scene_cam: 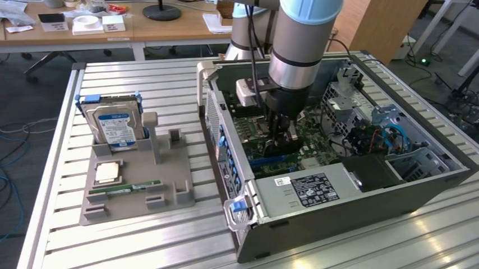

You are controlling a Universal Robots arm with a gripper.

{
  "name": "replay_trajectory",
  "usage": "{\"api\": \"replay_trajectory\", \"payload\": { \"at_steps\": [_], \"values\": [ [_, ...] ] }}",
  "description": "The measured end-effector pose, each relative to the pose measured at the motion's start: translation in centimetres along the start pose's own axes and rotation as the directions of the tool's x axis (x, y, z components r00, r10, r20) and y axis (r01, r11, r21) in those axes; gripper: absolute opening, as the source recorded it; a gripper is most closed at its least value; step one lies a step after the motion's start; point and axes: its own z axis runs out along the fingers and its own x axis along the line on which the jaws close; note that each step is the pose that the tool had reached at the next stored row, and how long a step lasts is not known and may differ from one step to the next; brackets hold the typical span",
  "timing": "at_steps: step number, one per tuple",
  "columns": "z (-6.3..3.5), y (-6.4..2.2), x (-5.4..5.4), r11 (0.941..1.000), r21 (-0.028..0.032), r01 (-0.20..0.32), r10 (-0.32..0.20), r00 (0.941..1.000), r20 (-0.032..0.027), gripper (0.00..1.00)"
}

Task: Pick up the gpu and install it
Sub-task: 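Insert the gpu into the slot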

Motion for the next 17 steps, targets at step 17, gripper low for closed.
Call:
{"api": "replay_trajectory", "payload": {
  "at_steps": [17],
  "values": [
    [0.42,0.23,0.01,0.9999,0.0107,-0.001,0.001,1.0000,-0.0001,0.26]
  ]
}}
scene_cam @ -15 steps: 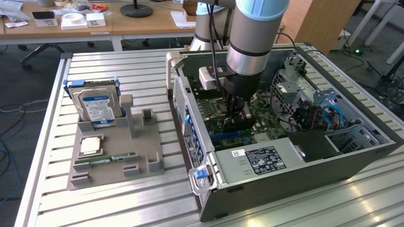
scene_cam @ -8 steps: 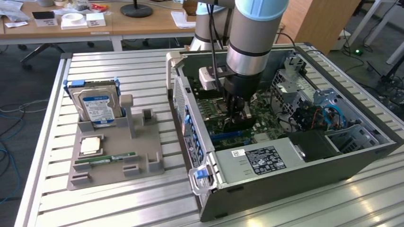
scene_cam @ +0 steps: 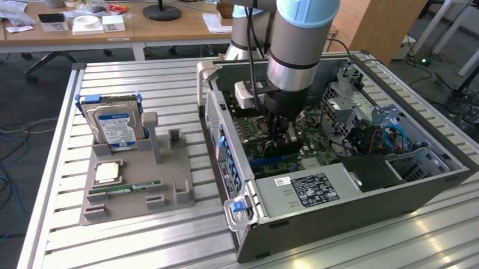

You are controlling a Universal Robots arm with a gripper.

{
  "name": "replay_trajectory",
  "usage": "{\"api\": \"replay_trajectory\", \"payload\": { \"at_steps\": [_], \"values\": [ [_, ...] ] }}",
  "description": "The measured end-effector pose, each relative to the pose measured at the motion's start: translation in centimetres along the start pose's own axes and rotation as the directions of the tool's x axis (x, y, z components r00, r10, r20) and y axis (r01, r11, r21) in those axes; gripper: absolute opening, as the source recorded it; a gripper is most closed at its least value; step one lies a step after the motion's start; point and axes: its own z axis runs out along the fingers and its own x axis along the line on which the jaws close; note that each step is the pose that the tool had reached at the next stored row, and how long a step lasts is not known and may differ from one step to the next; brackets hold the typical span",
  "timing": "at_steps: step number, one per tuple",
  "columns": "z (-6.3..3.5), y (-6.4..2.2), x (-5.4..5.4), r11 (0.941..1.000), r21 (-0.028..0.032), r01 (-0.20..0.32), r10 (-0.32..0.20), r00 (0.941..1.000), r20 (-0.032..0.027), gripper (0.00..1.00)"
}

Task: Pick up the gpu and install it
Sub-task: 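Insert the gpu into the slot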

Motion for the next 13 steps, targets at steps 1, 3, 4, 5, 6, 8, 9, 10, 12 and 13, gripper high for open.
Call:
{"api": "replay_trajectory", "payload": {
  "at_steps": [1,3,4,5,6,8,9,10,12,13],
  "values": [
    [0.02,0.02,0.00,1.0000,-0.0001,-0.001,0.001,1.0000,-0.0002,0.26],
    [0.02,0.02,0.00,1.0000,-0.0001,-0.001,0.001,1.0000,-0.0003,0.26],
    [0.03,0.03,-0.02,1.0000,0.0001,-0.002,0.002,1.0000,-0.0001,0.26],
    [0.04,0.04,-0.05,1.0000,0.0002,-0.002,0.002,1.0000,0.0001,0.26],
    [0.04,0.05,-0.08,1.0000,0.0002,-0.003,0.003,1.0000,0.0000,0.26],
    [0.03,0.05,-0.08,1.0000,0.0002,-0.005,0.005,1.0000,-0.0003,0.26],
    [0.03,0.09,-0.08,1.0000,0.0002,-0.006,0.006,1.0000,-0.0004,0.26],
    [0.03,0.15,-0.09,1.0000,0.0003,-0.008,0.008,1.0000,-0.0005,0.26],
    [0.02,0.31,-0.10,0.9999,0.0004,-0.010,0.010,0.9999,-0.0008,0.26],
    [0.02,0.36,-0.11,0.9999,0.0004,-0.012,0.012,0.9999,-0.0009,0.26]
  ]
}}
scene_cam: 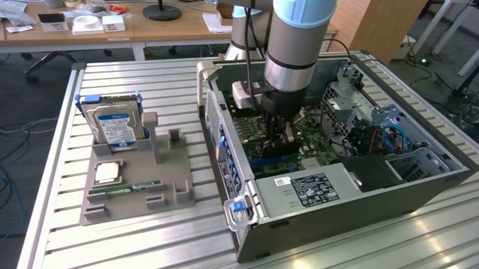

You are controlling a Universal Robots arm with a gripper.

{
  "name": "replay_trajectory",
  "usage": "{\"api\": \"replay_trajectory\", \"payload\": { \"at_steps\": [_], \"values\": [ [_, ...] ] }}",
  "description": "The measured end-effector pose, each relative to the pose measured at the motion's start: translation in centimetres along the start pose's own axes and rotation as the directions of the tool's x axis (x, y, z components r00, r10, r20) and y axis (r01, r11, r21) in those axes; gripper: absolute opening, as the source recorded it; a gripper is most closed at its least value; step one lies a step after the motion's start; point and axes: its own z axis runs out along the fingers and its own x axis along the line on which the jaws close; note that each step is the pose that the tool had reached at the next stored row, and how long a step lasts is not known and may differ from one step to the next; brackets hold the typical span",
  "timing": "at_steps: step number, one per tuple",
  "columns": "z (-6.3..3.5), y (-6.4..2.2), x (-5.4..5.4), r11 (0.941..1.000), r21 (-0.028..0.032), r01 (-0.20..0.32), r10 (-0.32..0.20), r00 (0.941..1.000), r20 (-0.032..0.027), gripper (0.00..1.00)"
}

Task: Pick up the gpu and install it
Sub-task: 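Insert the gpu into the slot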

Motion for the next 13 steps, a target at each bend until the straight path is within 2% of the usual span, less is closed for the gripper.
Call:
{"api": "replay_trajectory", "payload": {
  "at_steps": [6,13],
  "values": [
    [0.45,0.05,0.02,1.0000,0.0002,-0.007,0.007,1.0000,-0.0005,0.26],
    [0.53,0.06,0.02,1.0000,0.0002,-0.008,0.008,1.0000,-0.0006,0.26]
  ]
}}
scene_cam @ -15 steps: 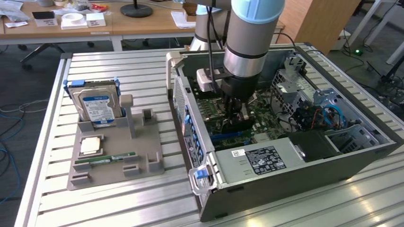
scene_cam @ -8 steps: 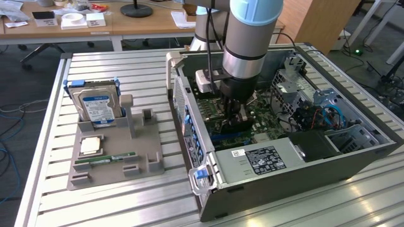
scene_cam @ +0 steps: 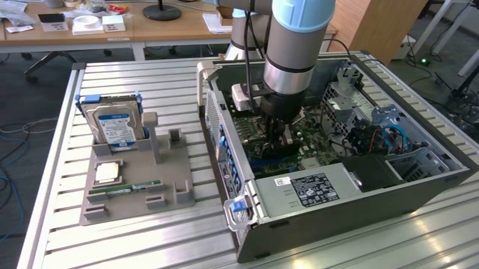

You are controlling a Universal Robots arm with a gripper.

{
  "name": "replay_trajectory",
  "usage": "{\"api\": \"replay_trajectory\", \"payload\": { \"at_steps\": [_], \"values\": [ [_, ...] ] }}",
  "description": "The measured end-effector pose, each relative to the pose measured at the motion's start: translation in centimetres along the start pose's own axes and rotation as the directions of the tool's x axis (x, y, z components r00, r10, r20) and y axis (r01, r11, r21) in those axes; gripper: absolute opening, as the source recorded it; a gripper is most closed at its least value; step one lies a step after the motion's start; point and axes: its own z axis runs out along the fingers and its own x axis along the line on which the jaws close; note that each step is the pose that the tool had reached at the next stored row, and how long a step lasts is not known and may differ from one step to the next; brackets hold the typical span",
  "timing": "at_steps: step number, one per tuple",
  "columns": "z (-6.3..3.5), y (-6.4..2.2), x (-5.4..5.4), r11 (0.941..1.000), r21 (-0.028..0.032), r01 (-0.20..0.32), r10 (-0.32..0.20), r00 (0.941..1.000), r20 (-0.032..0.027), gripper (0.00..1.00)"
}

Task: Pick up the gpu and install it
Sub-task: 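Insert the gpu into the slot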

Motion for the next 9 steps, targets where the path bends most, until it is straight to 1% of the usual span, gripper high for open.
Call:
{"api": "replay_trajectory", "payload": {
  "at_steps": [9],
  "values": [
    [0.00,0.00,0.00,1.0000,0.0000,0.000,0.000,1.0000,-0.0001,0.26]
  ]
}}
